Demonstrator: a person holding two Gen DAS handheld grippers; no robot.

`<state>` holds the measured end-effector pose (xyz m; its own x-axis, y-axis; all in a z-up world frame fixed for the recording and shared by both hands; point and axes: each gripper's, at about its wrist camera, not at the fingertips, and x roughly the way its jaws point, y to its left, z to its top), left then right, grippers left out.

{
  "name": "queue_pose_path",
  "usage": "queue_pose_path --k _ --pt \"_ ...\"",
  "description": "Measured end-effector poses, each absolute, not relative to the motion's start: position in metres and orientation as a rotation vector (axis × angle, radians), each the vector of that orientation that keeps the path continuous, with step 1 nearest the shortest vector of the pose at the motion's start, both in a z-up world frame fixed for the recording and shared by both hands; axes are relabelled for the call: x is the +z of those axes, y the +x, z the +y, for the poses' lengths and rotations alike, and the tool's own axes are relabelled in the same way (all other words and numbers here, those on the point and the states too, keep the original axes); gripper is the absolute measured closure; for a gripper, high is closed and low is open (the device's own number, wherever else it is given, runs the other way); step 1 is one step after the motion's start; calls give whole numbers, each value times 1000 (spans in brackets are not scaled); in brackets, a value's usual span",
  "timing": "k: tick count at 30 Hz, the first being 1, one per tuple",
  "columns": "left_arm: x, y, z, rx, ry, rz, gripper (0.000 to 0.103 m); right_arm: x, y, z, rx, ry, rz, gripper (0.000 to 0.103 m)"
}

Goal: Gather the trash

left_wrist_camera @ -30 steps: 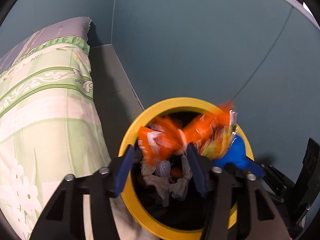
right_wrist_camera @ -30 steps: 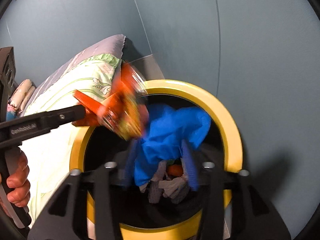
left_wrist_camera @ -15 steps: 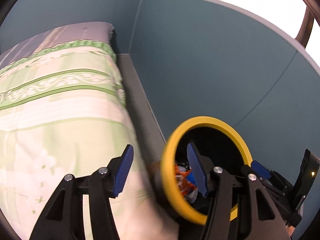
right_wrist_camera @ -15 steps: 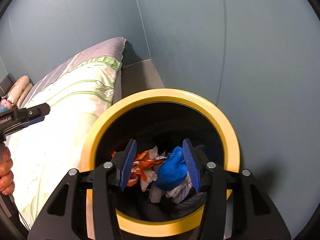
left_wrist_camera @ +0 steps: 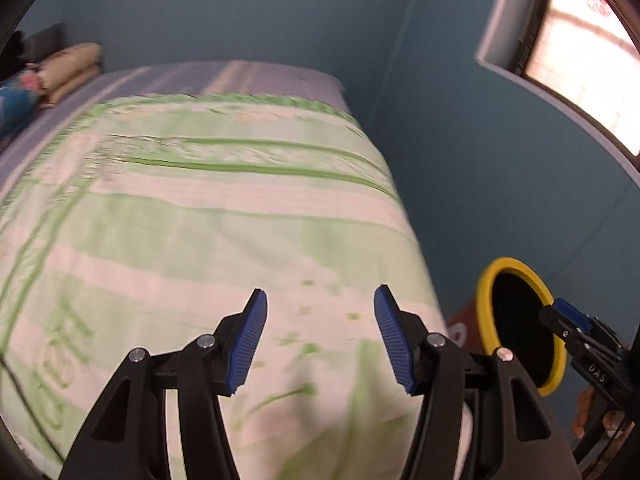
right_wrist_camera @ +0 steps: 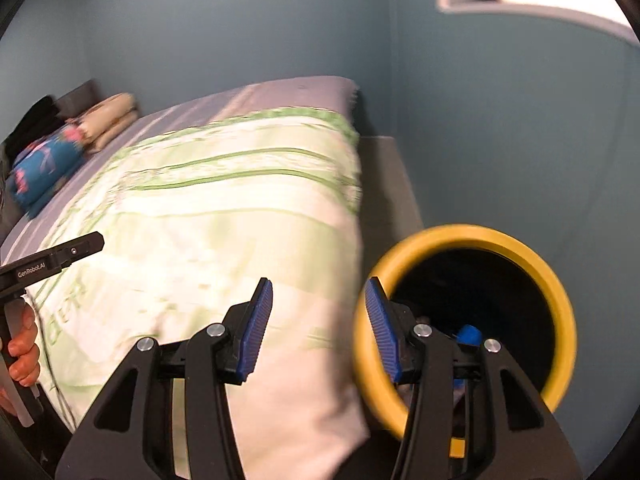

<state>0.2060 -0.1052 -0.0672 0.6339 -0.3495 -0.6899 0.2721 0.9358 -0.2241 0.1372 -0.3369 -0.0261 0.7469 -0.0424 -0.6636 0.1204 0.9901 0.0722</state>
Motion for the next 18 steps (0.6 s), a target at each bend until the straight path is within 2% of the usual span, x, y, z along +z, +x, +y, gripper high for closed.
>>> queue_pose_path --k 4,8,10,12,16,18 --pt "-53 180 -61 -301 -123 748 48 -12 142 -295 -45 72 689 46" --pt "-29 155 -30 -240 -113 633 32 13 129 -255 -15 29 588 33" --pt "-20 141 -26 -224 -109 584 26 25 121 -244 -13 24 528 16" --pt "-9 127 -17 -203 -114 530 21 39 111 -237 -20 30 456 9" --pt "14 93 0 -173 -133 415 9 63 88 -226 -55 26 340 8" --pt "23 79 3 -163 -132 364 8 71 78 -225 -105 40 294 8"
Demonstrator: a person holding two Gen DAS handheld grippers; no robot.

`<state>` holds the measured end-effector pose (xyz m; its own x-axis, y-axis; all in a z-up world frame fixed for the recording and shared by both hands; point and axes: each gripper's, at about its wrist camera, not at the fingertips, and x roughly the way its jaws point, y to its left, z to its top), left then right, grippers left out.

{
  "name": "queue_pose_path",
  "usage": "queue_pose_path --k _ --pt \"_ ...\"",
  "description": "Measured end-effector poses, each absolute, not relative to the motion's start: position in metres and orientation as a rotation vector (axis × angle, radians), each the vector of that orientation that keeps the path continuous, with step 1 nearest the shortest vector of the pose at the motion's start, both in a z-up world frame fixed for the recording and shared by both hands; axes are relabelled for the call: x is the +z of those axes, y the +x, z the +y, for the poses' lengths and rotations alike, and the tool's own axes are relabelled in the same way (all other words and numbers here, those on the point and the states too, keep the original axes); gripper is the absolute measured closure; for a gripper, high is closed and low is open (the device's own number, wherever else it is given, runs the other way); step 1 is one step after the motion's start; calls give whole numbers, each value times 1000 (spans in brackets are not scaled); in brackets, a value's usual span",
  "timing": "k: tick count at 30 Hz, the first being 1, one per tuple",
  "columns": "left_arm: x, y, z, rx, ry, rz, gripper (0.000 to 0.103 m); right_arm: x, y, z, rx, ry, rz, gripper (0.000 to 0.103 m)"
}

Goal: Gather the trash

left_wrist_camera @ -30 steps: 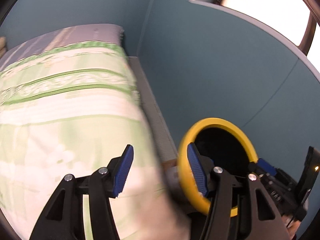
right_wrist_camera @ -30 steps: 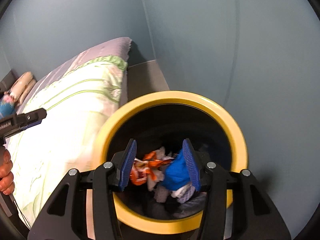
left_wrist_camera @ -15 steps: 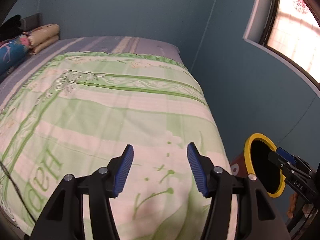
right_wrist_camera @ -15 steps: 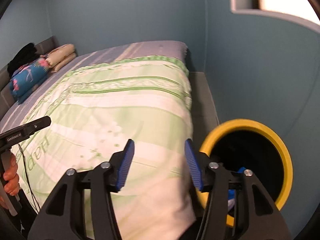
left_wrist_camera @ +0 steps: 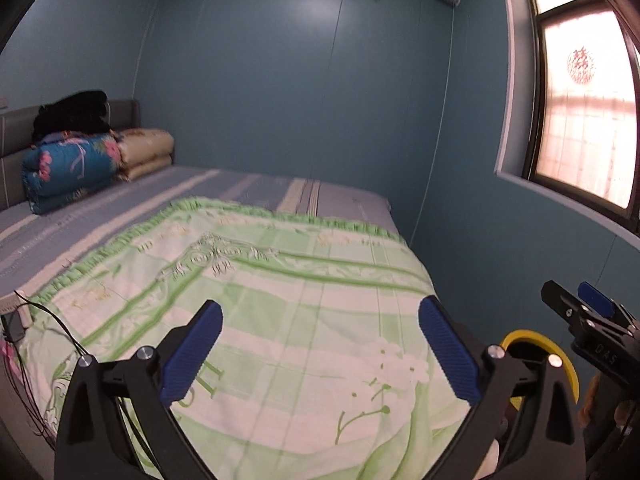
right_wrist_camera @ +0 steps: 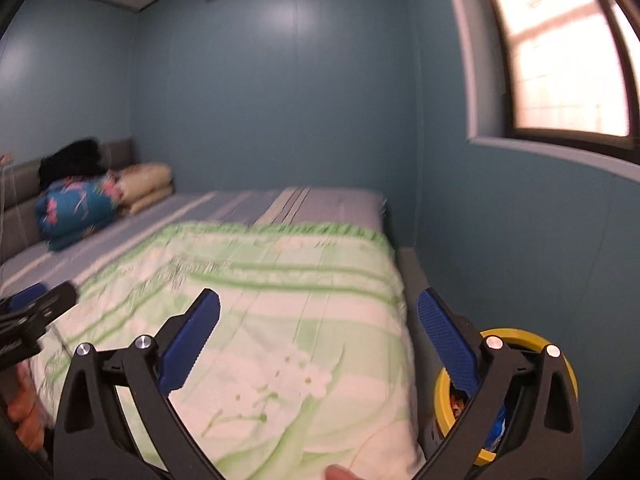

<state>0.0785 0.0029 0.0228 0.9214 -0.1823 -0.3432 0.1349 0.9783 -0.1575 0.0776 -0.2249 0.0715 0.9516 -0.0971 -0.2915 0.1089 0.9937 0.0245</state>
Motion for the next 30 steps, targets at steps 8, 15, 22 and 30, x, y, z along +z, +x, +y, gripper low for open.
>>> queue_pose_path --k 8,15,22,30 --pt "45 29 4 -130 -123 205 8 80 48 -214 -131 59 188 8" --pt "47 14 5 -141 -156 181 8 80 31 -206 -130 74 155 8" --pt "44 17 7 -136 -170 197 8 76 32 -204 -129 67 161 8" --pt "42 18 7 -139 -169 201 8 75 34 -204 -127 72 169 8"
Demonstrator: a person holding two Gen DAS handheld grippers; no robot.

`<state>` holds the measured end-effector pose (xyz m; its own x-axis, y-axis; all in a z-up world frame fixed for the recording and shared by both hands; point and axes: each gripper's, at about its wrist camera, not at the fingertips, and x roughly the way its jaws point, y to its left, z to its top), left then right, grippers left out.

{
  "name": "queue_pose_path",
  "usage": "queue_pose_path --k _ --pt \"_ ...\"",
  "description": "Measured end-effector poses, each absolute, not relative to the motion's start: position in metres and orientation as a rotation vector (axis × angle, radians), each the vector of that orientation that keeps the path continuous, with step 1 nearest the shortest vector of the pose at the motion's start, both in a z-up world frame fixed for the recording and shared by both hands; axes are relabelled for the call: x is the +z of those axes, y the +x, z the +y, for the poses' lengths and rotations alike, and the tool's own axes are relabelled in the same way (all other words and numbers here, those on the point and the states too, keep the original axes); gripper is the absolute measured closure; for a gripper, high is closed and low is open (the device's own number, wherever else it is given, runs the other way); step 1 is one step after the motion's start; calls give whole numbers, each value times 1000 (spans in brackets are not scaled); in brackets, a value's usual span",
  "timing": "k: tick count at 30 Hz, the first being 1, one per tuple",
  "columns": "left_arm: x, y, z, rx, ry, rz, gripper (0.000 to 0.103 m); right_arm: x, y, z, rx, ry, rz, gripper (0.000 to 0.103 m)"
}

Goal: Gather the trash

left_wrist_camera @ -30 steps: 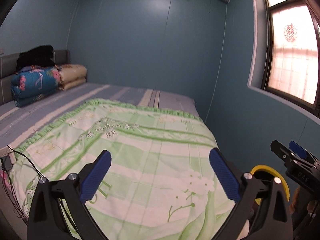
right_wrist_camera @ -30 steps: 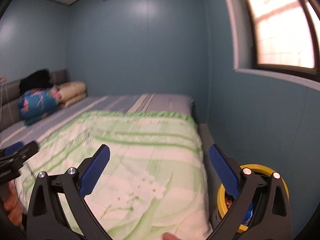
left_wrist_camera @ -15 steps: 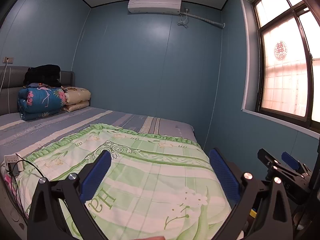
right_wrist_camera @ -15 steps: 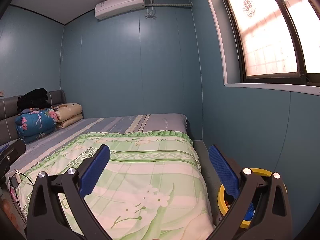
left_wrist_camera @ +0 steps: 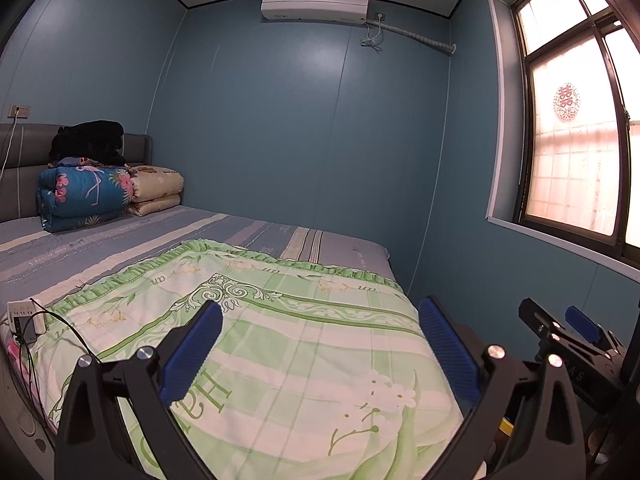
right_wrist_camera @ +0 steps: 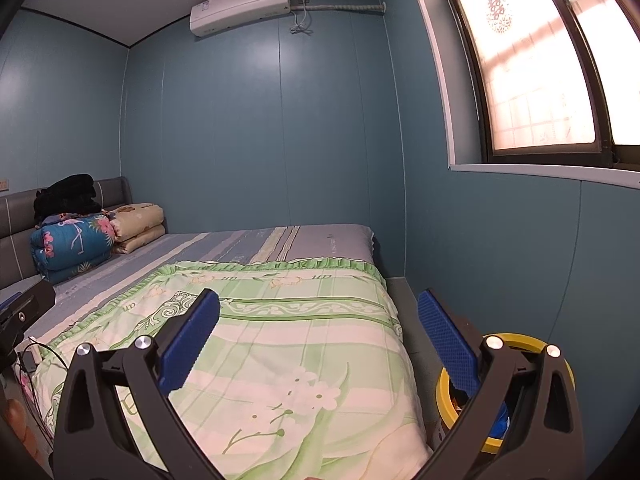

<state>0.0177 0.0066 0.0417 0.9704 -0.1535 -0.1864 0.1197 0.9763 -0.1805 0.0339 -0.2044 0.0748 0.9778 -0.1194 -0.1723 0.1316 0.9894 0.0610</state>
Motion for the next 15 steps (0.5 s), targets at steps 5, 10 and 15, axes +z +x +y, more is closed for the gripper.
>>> queue_pose_path --k 5,10,15 --pt "40 18 5 -138 -160 198 8 74 35 -205 -125 73 174 8" --pt "40 18 6 -143 -160 198 8 74 36 -206 -127 76 181 8" --pt "40 18 4 -141 -157 199 8 74 36 -207 -129 77 177 8"
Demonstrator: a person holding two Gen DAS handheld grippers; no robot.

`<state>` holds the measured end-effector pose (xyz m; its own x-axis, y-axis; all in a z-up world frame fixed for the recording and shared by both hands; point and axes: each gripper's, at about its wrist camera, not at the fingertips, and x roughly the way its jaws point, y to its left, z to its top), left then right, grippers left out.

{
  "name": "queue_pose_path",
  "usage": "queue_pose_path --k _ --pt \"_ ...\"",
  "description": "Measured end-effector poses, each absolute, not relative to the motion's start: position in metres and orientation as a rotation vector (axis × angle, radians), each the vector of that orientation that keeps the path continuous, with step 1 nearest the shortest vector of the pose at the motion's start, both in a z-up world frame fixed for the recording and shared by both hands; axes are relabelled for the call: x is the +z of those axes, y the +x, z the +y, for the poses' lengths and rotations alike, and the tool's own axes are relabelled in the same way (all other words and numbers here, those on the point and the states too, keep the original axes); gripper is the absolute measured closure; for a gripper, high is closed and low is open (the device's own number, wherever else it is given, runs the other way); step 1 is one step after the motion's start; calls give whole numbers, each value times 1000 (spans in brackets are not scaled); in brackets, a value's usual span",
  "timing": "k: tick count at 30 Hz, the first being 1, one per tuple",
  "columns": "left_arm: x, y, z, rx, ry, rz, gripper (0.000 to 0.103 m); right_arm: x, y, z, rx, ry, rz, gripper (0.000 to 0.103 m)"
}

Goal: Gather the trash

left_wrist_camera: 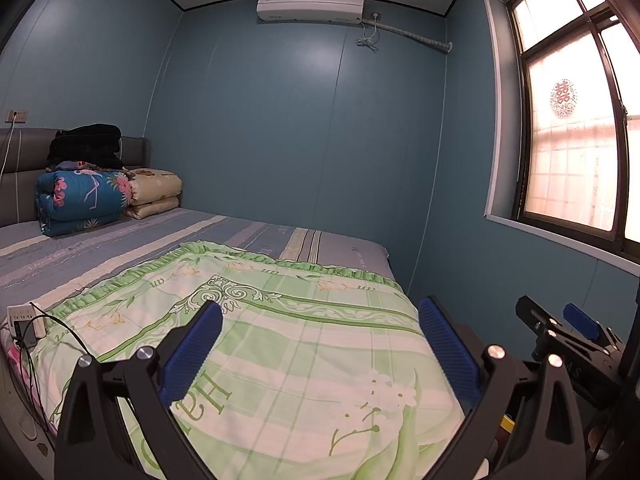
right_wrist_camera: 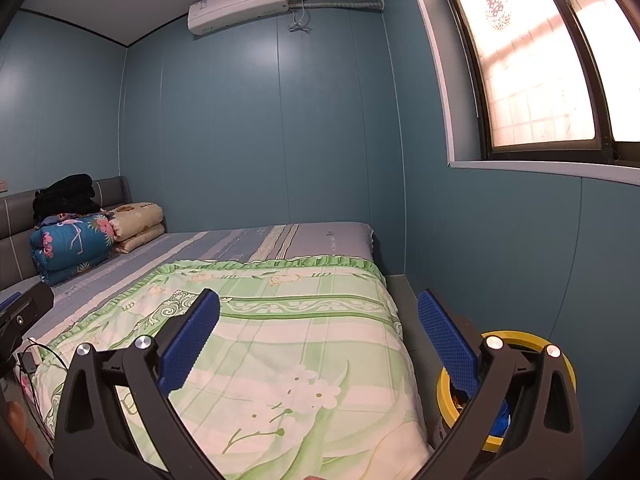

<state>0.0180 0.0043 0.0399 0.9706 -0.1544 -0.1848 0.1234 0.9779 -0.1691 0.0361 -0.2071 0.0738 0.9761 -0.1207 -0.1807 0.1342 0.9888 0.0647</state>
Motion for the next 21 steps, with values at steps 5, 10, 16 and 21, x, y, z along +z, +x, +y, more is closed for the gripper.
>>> queue_pose_path --k 5,10,16,21 --pt "39 19 5 -143 -157 208 8 72 37 -207 -129 77 180 8" --pt "39 20 7 -153 -155 212 8 72 38 -208 -129 81 184 8" --pt "40 21 8 -156 -154 215 8 72 38 -209 -129 81 183 8" --pt "39 22 9 -159 -152 216 8 72 38 -209 -129 84 186 8"
